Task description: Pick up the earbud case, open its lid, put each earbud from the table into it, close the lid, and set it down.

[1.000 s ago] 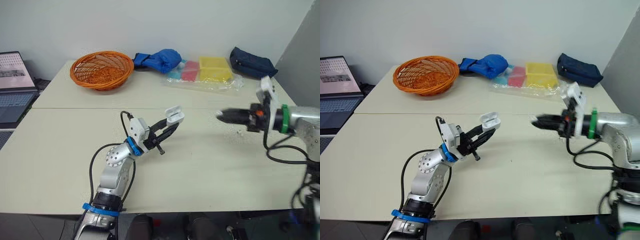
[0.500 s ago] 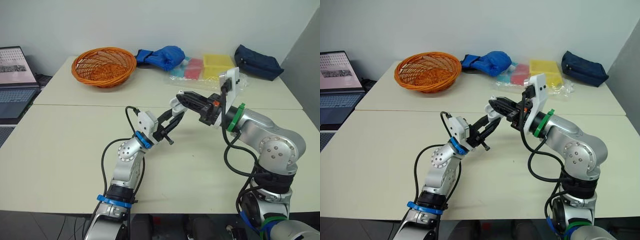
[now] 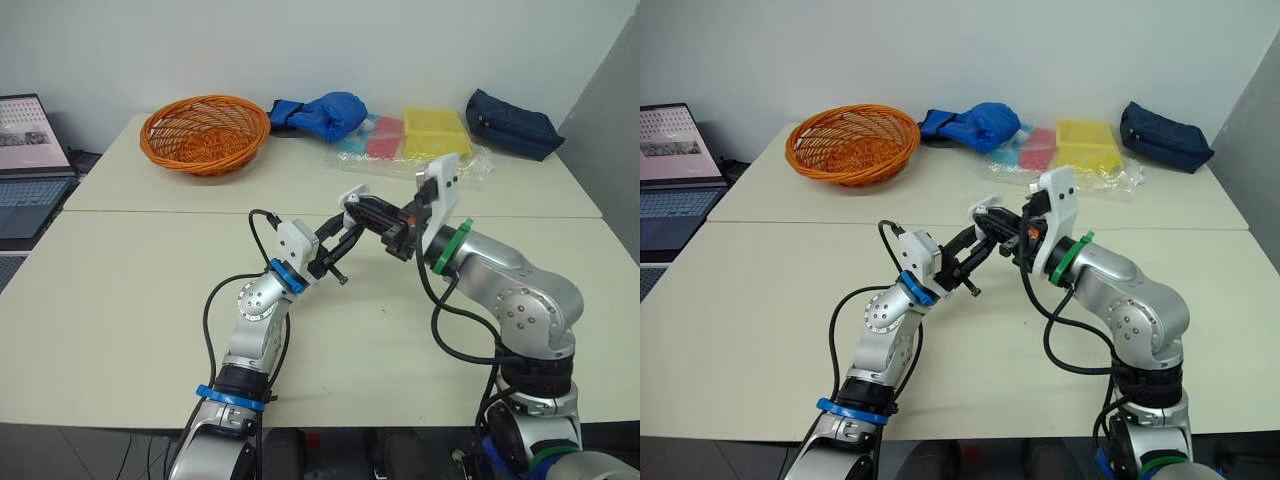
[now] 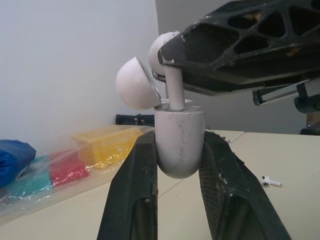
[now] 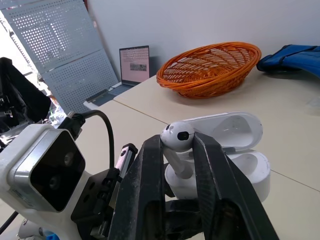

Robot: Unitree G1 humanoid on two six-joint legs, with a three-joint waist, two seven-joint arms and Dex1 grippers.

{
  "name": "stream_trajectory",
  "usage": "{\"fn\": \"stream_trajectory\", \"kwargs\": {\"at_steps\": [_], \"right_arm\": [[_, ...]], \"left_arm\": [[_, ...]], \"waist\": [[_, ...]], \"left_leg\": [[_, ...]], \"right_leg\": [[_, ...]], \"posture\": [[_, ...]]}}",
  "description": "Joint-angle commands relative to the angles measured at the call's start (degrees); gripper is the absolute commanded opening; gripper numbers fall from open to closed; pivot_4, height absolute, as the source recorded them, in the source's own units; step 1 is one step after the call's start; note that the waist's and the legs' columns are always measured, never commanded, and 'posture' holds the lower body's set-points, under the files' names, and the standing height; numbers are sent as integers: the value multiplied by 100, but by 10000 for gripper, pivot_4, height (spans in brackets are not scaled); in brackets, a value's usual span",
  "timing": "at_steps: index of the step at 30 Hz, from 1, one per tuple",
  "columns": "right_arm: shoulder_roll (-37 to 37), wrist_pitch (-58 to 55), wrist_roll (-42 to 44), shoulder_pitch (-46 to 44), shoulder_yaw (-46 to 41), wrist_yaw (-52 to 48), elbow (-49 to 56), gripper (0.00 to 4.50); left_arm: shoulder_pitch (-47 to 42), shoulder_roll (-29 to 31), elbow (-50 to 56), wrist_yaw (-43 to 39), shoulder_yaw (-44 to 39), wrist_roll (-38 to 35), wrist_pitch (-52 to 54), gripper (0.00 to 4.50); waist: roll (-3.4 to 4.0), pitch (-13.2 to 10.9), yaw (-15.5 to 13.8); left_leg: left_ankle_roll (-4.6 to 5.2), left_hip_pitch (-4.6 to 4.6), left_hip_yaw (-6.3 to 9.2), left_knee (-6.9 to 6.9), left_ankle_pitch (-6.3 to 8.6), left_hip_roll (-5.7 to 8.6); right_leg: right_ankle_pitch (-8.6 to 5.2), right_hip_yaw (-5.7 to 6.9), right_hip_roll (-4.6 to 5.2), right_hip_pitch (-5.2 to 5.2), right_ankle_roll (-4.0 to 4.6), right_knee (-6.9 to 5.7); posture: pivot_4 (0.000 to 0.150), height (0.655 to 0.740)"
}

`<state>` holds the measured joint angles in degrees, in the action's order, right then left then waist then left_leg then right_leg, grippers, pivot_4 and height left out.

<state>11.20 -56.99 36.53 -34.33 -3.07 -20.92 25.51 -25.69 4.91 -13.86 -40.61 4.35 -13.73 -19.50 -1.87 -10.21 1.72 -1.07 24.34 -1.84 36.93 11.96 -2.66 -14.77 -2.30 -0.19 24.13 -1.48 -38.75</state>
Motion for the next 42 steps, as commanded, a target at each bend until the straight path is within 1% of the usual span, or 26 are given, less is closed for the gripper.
{"fn": "stream_trajectory", "kwargs": {"at_steps": [1,18,20,24,30,33,35,38,40,42], "right_arm": [[33,182,6,-24,22,40,80,4235],[264,370,-70,144,230,85,52,4235],[281,395,-93,140,241,82,30,11685],[280,429,-87,119,266,61,5,24868],[275,467,-80,87,222,52,-5,24868],[289,472,251,44,-111,-54,123,24868],[595,272,756,12,-419,-351,376,24868],[1079,-112,1312,-82,-655,-531,525,24868],[1776,-522,1605,-287,-808,-778,517,24868],[2808,-733,1488,-360,-883,-1215,237,24868]], "left_arm": [[-81,-43,208,7,12,-84,-128,7483],[-95,-90,293,-32,18,-187,-48,7483],[-102,-91,283,-25,21,-185,-47,7483],[-107,-88,277,-35,28,-192,-29,7483],[-105,-102,300,-38,37,-206,16,7483],[-97,-105,311,-4,-1,-264,121,7483],[-93,-80,307,-3,-39,-320,207,7483],[-95,-11,282,-71,-63,-359,234,7483],[-102,55,257,-108,-126,-457,344,7483],[-99,177,232,-234,-165,-538,374,7483]], "waist": [[0,0,0],[0,0,0],[0,0,-1],[0,0,0],[0,0,0],[0,0,-1],[0,0,-4],[0,0,-7],[0,-1,-5],[0,-1,-6]], "left_leg": [[0,0,0,0,0,0],[0,0,0,0,0,0],[0,0,-1,0,0,0],[0,0,-1,0,0,0],[0,0,-1,0,0,0],[0,1,0,-1,0,0],[0,1,0,0,0,-1],[0,4,0,-1,0,1],[0,4,0,-2,1,1],[1,4,-1,-2,1,2]], "right_leg": [[0,0,0,0,0,0],[0,0,0,0,0,1],[0,0,0,0,0,2],[0,0,0,0,0,2],[0,1,0,0,0,2],[0,0,0,0,0,3],[0,0,0,-1,0,5],[0,1,5,-2,-1,12],[0,1,5,-1,-1,13],[0,1,5,0,-1,15]], "posture": [[1500,7400],[1500,7400],[1500,7400],[1500,7400],[1500,7400],[1500,7400],[1500,7400],[1500,7400],[1500,7400],[1500,7400]]}}
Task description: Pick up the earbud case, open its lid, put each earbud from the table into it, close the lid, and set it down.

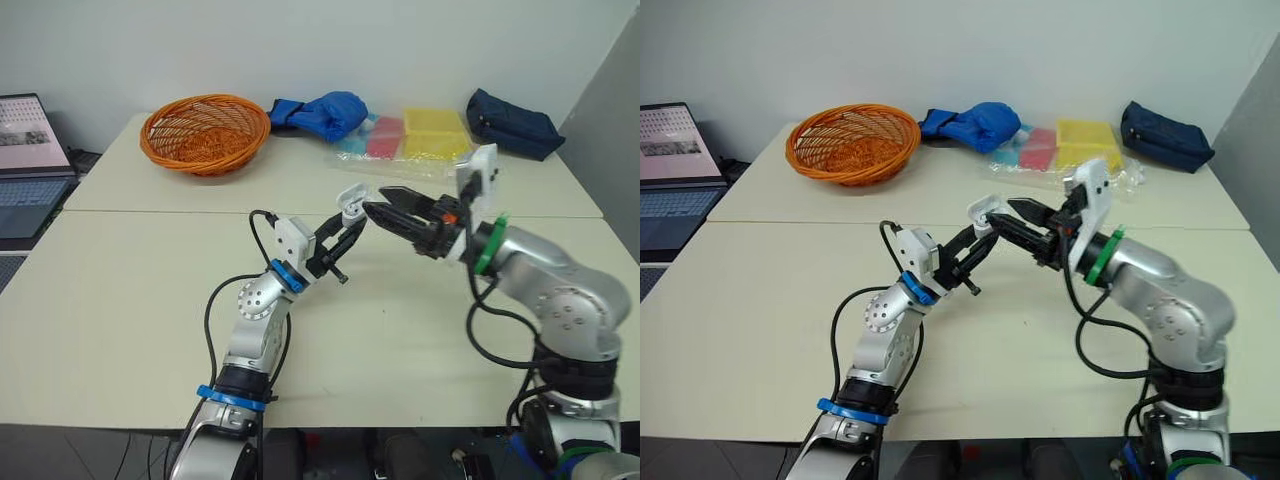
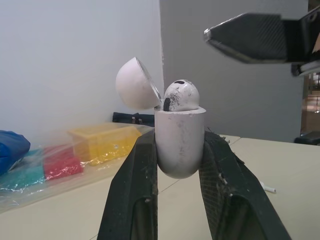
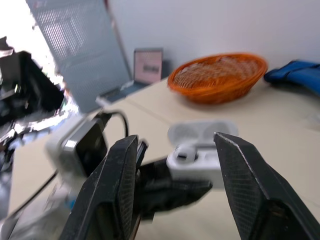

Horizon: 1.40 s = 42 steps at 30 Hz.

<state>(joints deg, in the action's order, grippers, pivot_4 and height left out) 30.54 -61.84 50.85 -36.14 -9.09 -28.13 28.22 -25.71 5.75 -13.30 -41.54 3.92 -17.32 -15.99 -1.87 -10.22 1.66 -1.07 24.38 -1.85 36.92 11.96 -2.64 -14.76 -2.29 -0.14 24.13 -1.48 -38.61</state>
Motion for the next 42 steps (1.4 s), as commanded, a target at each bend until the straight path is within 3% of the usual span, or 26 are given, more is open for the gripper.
{"fn": "stream_trajectory", "kwargs": {"at_steps": [1,3,6,10,15,28,39,42], "right_arm": [[1234,-231,-43,-151,-271,-673,-157,24868],[1945,93,-724,222,-46,-827,-689,24868],[2318,628,-1357,601,222,-952,-1212,24868],[2184,2288,-2676,1222,712,-982,-2701,24868],[1885,2955,-3385,1119,1104,-1069,-3685,24868],[761,2676,-3721,794,499,83,-4362,24868],[425,1637,-3552,1294,73,530,-3574,24868],[352,1574,-3591,1380,117,545,-3430,15686]], "left_arm": [[-92,137,165,-197,-129,-198,16,7483],[-88,220,152,-266,-160,-228,14,7483],[-112,234,132,-270,-183,-185,-37,7483],[-60,223,235,-272,-167,-144,-3,7483],[42,206,397,-209,-151,-133,72,7483],[29,272,497,-128,-154,-123,180,7483],[3,273,505,-164,-105,-94,153,7483],[-17,270,486,-182,-102,-95,153,7483]], "waist": [[-1,0,-1],[-3,1,-10],[-5,2,-9],[-5,2,-3],[-3,1,34],[-3,1,10],[-2,2,1],[-2,2,1]], "left_leg": [[0,0,0,-2,0,1],[0,0,4,-4,0,0],[0,0,1,-6,0,1],[1,-1,-6,-4,0,4],[1,-7,-13,-5,0,3],[0,-9,-15,-1,0,1],[0,-9,-10,0,0,0],[0,-10,-9,0,0,0]], "right_leg": [[0,1,1,-1,0,3],[-1,0,1,-5,2,10],[-2,-6,1,-5,3,13],[0,-5,1,-5,-2,15],[2,-9,-4,0,-4,5],[2,-10,-8,-2,-3,-1],[2,-9,-7,-4,-3,-3],[2,-8,-8,-5,-3,-4]], "posture": [[1500,7400],[1500,7400],[1500,7400],[1500,7400],[1500,7400],[1500,7400],[1500,7400],[1500,7400]]}}
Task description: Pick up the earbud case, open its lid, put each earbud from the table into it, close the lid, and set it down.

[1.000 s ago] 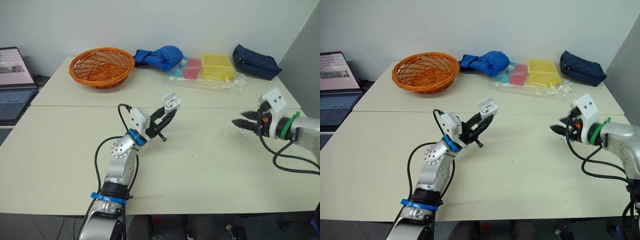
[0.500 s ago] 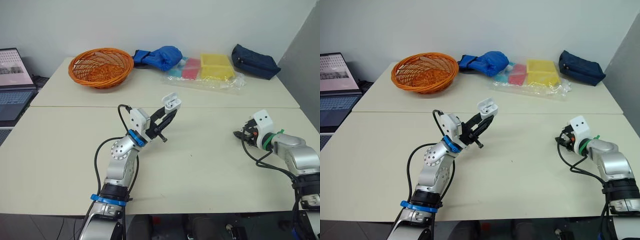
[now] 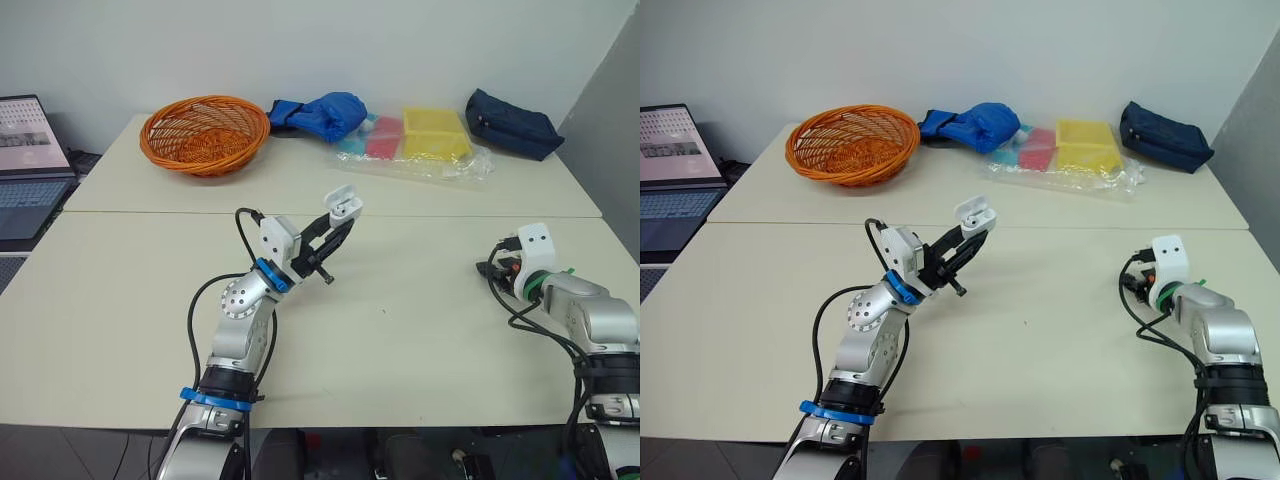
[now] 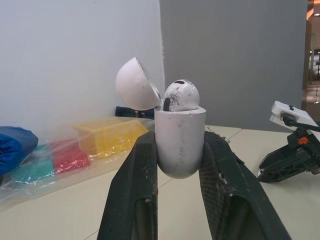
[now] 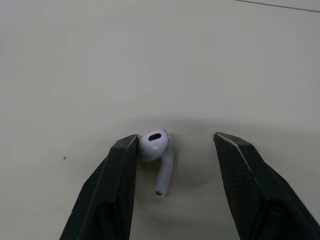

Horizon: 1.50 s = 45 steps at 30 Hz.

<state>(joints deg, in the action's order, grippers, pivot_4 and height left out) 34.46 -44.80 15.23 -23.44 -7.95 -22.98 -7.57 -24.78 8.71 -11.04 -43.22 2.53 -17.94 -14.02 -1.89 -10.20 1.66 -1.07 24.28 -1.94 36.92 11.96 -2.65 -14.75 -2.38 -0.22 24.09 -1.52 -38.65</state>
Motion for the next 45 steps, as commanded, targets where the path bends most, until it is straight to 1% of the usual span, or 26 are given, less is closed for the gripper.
{"fn": "stream_trajectory", "kwargs": {"at_steps": [1,3,4,12,14,16,18,19,20,22,24,25,27,29,32,36,39,45], "right_arm": [[-44,-100,-76,103,35,35,118,12256],[-54,-84,-134,90,63,41,82,5198],[-65,-60,-151,73,53,43,55,4109],[47,294,-248,-66,123,-186,-240,4165],[274,396,-140,57,268,-730,9,4165],[725,518,-72,252,497,-1446,392,4165],[1347,889,44,541,695,-2460,785,4165],[1497,996,83,612,735,-2710,863,4165],[1762,1332,27,723,793,-3079,906,4165],[2467,2138,-184,853,883,-3991,603,4165],[2890,2725,-325,878,987,-4577,243,4165],[3119,3213,-533,844,1118,-4854,-136,4165],[3357,3865,-802,763,1278,-5209,-658,4165],[3597,4555,-1310,482,1604,-5560,-1424,4165],[3679,5124,-1741,90,1897,-5861,-2066,4165],[3587,5344,-2097,-354,2102,-6037,-2560,4165],[3516,5716,-2524,-616,2285,-5869,-2958,4165],[3270,5947,-2788,-932,2346,-5756,-3554,4165]], "left_arm": [[-132,-23,233,-20,30,-34,-48,7483],[-156,-18,199,-26,23,-36,-56,7483],[-169,-17,191,-26,21,-39,-55,7483],[-200,-36,154,-13,30,-29,-76,7483],[-149,-37,184,-17,40,-31,-83,7483],[-117,-32,189,-29,43,-37,-95,7483],[-98,-9,169,-80,57,-23,-161,7483],[-94,-2,164,-94,61,-18,-181,7483],[-91,10,150,-128,67,-13,-221,7483],[-99,-2,92,-155,66,4,-291,7483],[-108,-21,50,-159,69,32,-352,7483],[-107,-37,41,-139,62,37,-377,7483],[-107,-56,27,-115,52,40,-407,7483],[-47,-59,68,-103,58,34,-415,7483],[14,-56,114,-87,78,51,-414,7483],[42,-77,109,-38,56,66,-422,7483],[74,-106,184,19,65,76,-379,7483],[96,-119,230,111,61,101,-353,7483]], "waist": [[0,0,0],[0,0,1],[0,0,1],[-1,0,1],[0,0,2],[0,0,-3],[2,0,-13],[2,0,-8],[2,-1,-8],[4,-2,-6],[3,-2,-2],[3,-2,1],[0,-4,3],[0,-4,15],[2,-3,28],[3,-3,23],[3,-3,14],[3,-3,13]], "left_leg": [[0,-1,0,1,0,0],[0,-2,0,2,0,0],[0,-3,1,4,0,1],[0,-15,-5,5,0,2],[0,-17,-5,5,0,2],[0,-16,-5,4,0,3],[0,-9,-2,0,0,2],[0,-9,-3,-5,0,3],[0,-7,-2,-5,0,1],[0,-7,-3,-4,1,2],[0,-8,-6,-1,1,6],[0,-13,-7,2,0,4],[0,-27,-12,3,0,6],[0,-48,-11,3,0,4],[0,-52,-17,2,0,4],[0,-51,-16,1,0,3],[-1,-51,-16,2,0,4],[-1,-52,-20,3,0,7]], "right_leg": [[0,0,0,0,0,-2],[0,1,0,-1,0,-3],[0,2,0,-3,0,-4],[1,-2,0,-9,-1,-6],[1,-2,0,-10,-1,-7],[1,-2,1,-9,-1,-6],[-1,0,0,-6,0,0],[-1,1,0,-5,-1,4],[-1,2,-1,-4,-1,6],[-1,1,-1,-4,-1,8],[-1,2,3,-5,-2,7],[0,1,3,-8,-3,6],[1,-2,3,-17,-3,5],[0,0,3,-35,0,5],[0,-7,3,-35,1,2],[0,-7,2,-33,1,-2],[0,-7,3,-34,1,-2],[0,-10,9,-36,1,-1]], "posture": [[1500,7400],[1500,7400],[1500,7400],[1500,7400],[1500,7400],[1500,7400],[1500,7400],[1500,7400],[1500,7400],[1500,7400],[1500,7400],[1500,7400],[1500,7400],[1500,7400],[1500,7400],[1500,7400],[1500,7400],[1500,7400]]}}
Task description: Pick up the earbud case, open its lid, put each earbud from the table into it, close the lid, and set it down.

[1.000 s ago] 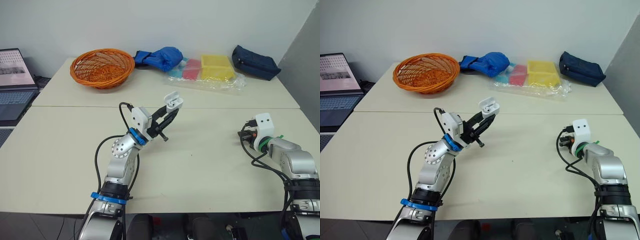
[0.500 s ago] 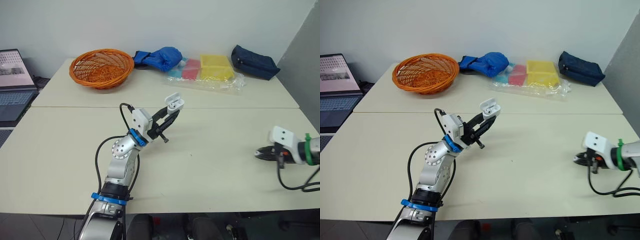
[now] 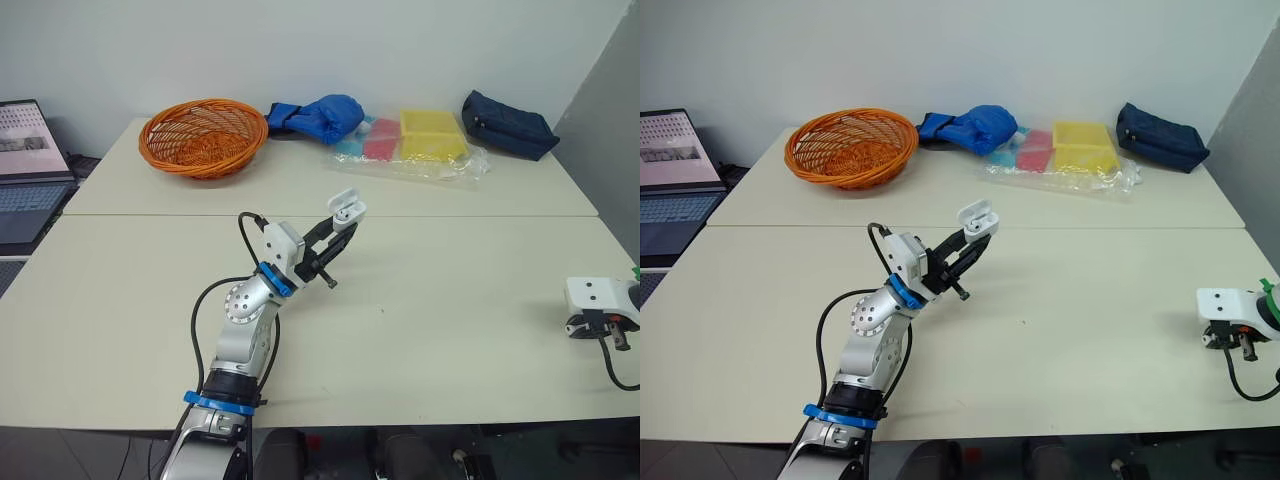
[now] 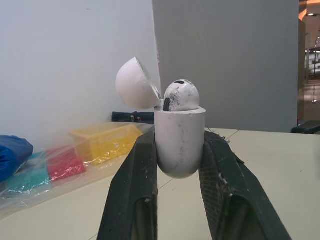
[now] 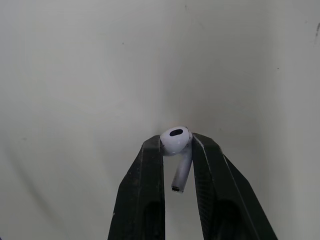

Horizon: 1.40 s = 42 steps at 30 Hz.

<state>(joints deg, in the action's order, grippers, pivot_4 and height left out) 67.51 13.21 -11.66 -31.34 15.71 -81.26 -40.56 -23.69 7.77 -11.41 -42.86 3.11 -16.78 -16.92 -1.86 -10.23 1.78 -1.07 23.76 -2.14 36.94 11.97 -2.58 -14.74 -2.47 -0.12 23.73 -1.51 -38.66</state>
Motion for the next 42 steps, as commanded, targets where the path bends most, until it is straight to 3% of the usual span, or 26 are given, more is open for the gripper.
{"fn": "stream_trajectory", "kwargs": {"at_steps": [1,7,11,33,36,38,42], "right_arm": [[-55,182,-105,-151,-38,79,-313,4165],[-268,290,-87,-192,-146,177,-584,4165],[-215,337,-104,-179,-186,228,-678,17518],[-126,-167,39,301,-468,203,-271,17518],[-142,-155,13,309,-452,257,-286,11479],[-147,-161,18,327,-449,244,-273,5031],[-170,-186,54,337,-472,251,-235,3977]], "left_arm": [[5,-28,307,88,12,-10,-50,7483],[38,-21,394,94,53,-31,31,7483],[29,-14,397,103,46,-37,52,7483],[103,-56,459,176,107,-39,70,7483],[110,-42,488,181,100,-33,88,7483],[113,-28,498,178,92,-34,99,7483],[98,-2,502,164,90,-40,118,7483]], "waist": [[0,0,1],[-8,-3,8],[-8,-3,9],[-8,-3,-6],[-8,-3,-5],[-9,-2,-1],[-9,-2,-2]], "left_leg": [[0,0,0,2,0,-1],[-1,-47,-1,2,0,-1],[-1,-71,-1,1,0,0],[-1,-71,-3,-7,0,1],[-1,-71,-3,-6,0,1],[-1,-72,-3,-3,0,1],[-1,-72,-4,2,0,3]], "right_leg": [[0,1,0,-1,0,0],[-3,-2,3,-49,7,6],[-7,-17,6,-62,19,2],[-2,-12,8,-62,8,2],[-3,-12,8,-63,9,2],[-3,-16,8,-63,9,2],[-5,-20,11,-64,13,2]], "posture": [[1500,7400],[1500,7400],[1500,7400],[1500,7400],[1500,7400],[1500,7400],[1500,7400]]}}
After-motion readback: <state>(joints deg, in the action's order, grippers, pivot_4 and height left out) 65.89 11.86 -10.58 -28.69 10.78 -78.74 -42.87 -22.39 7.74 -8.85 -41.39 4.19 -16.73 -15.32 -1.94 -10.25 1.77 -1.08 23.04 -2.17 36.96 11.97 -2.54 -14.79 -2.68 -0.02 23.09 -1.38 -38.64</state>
